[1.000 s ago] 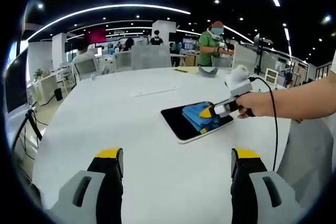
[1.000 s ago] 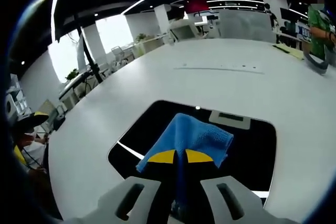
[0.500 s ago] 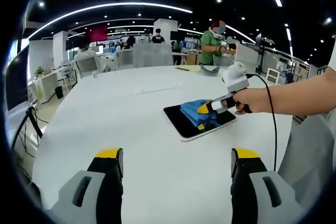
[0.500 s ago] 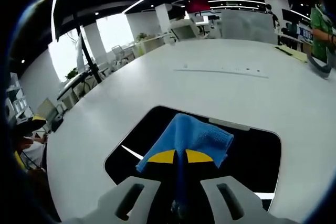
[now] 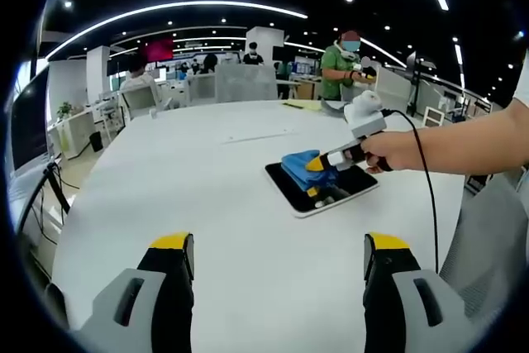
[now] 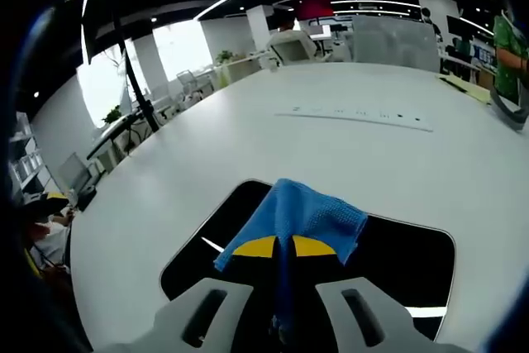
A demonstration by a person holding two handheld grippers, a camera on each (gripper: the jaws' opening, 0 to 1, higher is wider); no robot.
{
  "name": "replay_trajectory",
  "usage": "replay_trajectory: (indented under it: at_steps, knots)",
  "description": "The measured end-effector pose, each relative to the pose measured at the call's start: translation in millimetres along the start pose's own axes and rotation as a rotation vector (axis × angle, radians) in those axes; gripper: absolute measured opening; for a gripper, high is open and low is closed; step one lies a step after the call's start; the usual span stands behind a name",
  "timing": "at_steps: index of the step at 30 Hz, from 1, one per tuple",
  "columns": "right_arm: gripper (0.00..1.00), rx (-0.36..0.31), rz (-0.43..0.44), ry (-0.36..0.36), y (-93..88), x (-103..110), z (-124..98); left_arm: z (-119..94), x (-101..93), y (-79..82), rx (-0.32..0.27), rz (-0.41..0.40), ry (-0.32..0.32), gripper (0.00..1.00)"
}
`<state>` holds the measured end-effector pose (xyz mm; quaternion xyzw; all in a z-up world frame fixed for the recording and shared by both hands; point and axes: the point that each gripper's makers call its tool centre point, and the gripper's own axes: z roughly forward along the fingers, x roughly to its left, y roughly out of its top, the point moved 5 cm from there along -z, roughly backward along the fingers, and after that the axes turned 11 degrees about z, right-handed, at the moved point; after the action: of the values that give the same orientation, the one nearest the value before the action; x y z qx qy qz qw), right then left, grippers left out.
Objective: Wipe the mirror surface with the cleaning cloth until all visible marks leave the cleaned area.
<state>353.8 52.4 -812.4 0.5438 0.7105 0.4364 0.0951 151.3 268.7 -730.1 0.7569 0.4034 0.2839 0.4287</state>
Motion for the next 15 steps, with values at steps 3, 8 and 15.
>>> replay_trajectory:
  at_steps: [3, 8, 15]
  knots:
    - [0.01, 0.0, -0.003, 0.003, 1.9, 1, 3, 1, 0.8, -1.5, 0.004, -0.003, 0.002, 0.85]
    - [0.01, 0.001, -0.005, 0.007, 4.3, 2, 7, 4, -0.6, -2.3, 0.008, -0.007, -0.005, 0.85]
    - [0.01, 0.003, -0.006, 0.013, 8.3, 5, 13, 9, 0.2, -3.7, 0.011, -0.009, -0.014, 0.85]
